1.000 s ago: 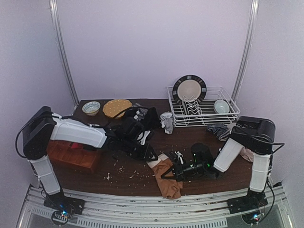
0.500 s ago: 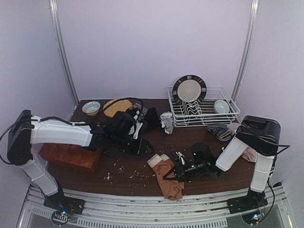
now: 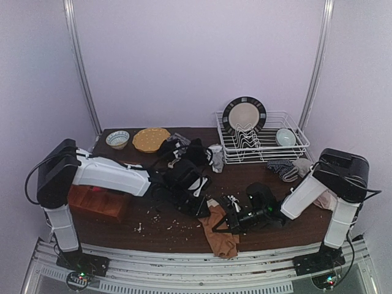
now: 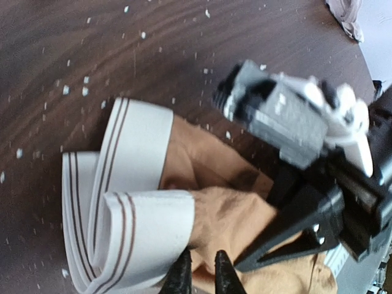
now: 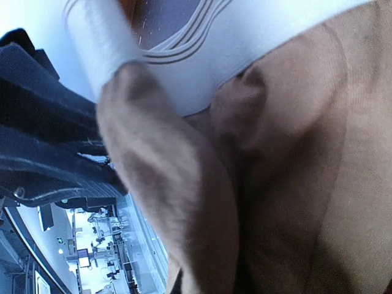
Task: Roll the underwear
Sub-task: Fold the underwear at the center of the board, then rotate the underwear at the center of the board.
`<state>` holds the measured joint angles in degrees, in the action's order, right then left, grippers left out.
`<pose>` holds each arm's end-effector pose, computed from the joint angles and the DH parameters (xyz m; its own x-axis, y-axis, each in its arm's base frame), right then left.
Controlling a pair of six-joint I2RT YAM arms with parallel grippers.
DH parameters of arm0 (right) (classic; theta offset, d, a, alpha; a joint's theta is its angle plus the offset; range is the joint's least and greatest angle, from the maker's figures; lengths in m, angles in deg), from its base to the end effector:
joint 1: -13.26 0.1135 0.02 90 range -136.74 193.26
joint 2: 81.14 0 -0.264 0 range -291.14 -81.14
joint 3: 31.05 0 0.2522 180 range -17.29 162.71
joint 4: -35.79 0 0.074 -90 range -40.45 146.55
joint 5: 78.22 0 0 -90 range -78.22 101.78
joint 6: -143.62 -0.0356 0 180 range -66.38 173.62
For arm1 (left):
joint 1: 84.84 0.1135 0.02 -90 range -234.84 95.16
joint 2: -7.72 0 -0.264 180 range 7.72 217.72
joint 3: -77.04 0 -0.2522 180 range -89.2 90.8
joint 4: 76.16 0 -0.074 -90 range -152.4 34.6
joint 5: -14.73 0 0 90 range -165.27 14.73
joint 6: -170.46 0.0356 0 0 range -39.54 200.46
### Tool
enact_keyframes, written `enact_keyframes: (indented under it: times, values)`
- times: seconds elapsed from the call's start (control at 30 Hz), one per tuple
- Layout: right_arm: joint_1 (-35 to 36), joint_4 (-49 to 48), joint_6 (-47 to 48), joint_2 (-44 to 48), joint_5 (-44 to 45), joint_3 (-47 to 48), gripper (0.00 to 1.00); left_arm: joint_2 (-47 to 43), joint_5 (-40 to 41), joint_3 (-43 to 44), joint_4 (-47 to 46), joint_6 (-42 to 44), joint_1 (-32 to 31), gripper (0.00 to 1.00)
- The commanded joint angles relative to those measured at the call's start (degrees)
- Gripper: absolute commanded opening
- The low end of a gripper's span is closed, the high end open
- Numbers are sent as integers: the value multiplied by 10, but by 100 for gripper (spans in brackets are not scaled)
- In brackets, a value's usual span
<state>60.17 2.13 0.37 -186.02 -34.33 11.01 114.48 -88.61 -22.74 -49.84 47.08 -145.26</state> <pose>0.1788 0.2287 0.0962 -0.9493 -0.2017 -0.2411 -0.2935 0.2935 0.9098 0.1841 -0.3409 0.1670 -0.8320 0.3813 -0.4030 0.5475 0.6813 -0.4858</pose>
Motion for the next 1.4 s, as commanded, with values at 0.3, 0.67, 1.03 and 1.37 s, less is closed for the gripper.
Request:
enact_keyframes:
  times: [0.3,0.67,1.03,1.37]
  values:
    - [5,154,82,71,40,0,37,101,-21,108,7,34,42,7]
    - [69,641,252,316,334,106,57,145,-24,132,4,41,56,3]
    - [220,672,269,223,451,151,22,187,-28,174,9,47,70,2]
    - [269,690,241,211,514,101,23,181,-28,184,13,62,82,5]
